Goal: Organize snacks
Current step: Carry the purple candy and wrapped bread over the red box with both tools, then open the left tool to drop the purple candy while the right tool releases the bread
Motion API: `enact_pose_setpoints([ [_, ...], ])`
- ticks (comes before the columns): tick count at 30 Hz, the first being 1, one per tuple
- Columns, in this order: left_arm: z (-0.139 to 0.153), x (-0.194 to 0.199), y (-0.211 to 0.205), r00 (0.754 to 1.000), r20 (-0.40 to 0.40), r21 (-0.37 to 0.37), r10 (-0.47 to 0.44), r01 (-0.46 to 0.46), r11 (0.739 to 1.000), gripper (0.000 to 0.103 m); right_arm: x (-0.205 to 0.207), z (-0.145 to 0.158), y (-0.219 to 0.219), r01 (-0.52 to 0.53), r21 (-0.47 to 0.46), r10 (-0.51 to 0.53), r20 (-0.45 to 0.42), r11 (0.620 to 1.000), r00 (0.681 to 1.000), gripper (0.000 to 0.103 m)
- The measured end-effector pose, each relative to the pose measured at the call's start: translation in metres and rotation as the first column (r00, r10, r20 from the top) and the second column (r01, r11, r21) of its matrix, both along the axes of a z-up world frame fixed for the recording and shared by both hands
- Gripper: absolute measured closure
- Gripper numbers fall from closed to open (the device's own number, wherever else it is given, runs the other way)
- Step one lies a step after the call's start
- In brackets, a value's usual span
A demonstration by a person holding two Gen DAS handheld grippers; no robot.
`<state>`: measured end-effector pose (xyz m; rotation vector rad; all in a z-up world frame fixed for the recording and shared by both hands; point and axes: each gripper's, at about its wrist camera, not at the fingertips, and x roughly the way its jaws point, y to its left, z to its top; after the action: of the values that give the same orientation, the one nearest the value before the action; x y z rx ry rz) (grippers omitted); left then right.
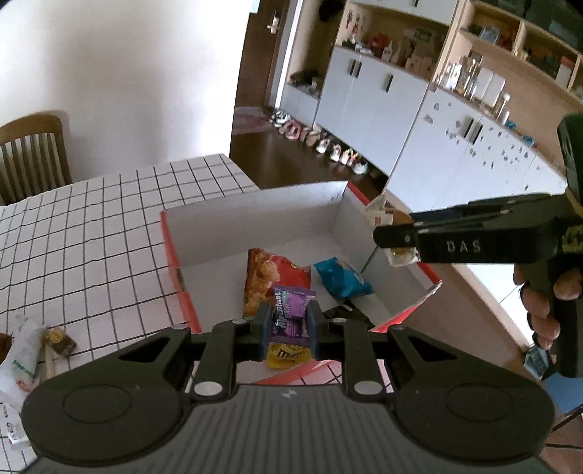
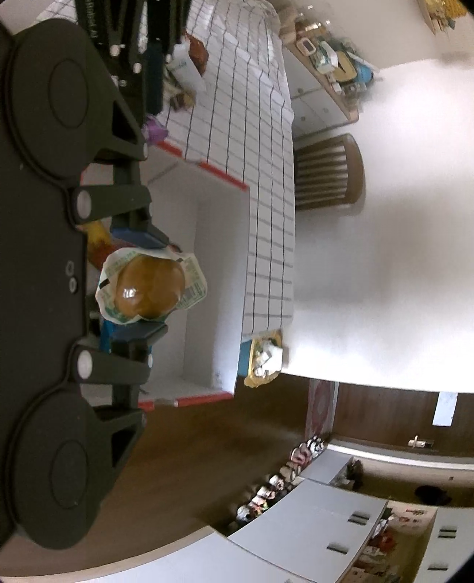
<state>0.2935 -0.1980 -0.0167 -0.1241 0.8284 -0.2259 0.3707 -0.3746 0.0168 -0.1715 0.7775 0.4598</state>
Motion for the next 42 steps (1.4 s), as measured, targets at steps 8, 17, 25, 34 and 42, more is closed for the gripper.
enact_pose_setpoints([
  [8, -0.032, 0.038, -0.026, 0.995, -0.102, 0.089, 0.008, 0.001, 0.996, 0.083, 0.034, -0.026, -0.015, 0.052, -0.023, -0.053, -0.049, 0.998, 0.997, 0.060],
  [17, -0.059, 0.074, -0.040, 0.976, -0.217, 0.170, 0.037, 0.001, 0.985, 0.083, 0.069, -0.061, -0.019, 0.090, -0.033, -0.094, -0.146, 0.995, 0.985, 0.060],
  [25, -0.076, 0.087, -0.043, 0.960, -0.273, 0.201, 0.055, 0.001, 0.980, 0.083, 0.075, -0.075, -0.011, 0.064, -0.035, -0.070, -0.192, 0.997, 0.979, 0.059],
  [34, -0.082, 0.087, -0.046, 0.956, -0.290, 0.174, 0.052, -0.001, 0.985, 0.083, 0.076, -0.081, -0.008, 0.053, -0.056, -0.064, -0.221, 0.997, 0.973, 0.053],
  [42, -0.072, 0.078, -0.037, 0.957, -0.285, 0.103, 0.054, -0.025, 0.994, 0.079, 0.063, -0.069, -0.012, 0.042, -0.040, -0.049, -0.201, 0.998, 0.978, 0.045],
])
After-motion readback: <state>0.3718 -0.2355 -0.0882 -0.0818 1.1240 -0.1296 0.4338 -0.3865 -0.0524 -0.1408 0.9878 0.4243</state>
